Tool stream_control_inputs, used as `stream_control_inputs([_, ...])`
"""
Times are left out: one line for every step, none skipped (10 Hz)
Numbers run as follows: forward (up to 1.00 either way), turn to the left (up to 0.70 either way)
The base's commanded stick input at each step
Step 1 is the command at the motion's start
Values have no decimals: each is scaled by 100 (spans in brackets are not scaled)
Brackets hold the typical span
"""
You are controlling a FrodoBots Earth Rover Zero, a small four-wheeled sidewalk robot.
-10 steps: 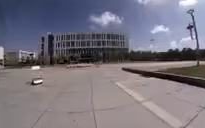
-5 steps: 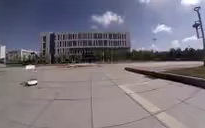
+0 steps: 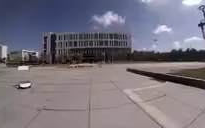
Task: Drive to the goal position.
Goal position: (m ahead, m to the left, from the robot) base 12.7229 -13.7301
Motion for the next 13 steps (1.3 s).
stream_control_inputs([70, 0])
stream_control_inputs([70, 0])
stream_control_inputs([70, 0])
stream_control_inputs([70, 0])
stream_control_inputs([70, 0])
stream_control_inputs([70, 0])
stream_control_inputs([70, 0])
stream_control_inputs([70, 0])
stream_control_inputs([70, 0])
stream_control_inputs([70, 0])
stream_control_inputs([70, 0])
stream_control_inputs([70, 0])
stream_control_inputs([70, 0])
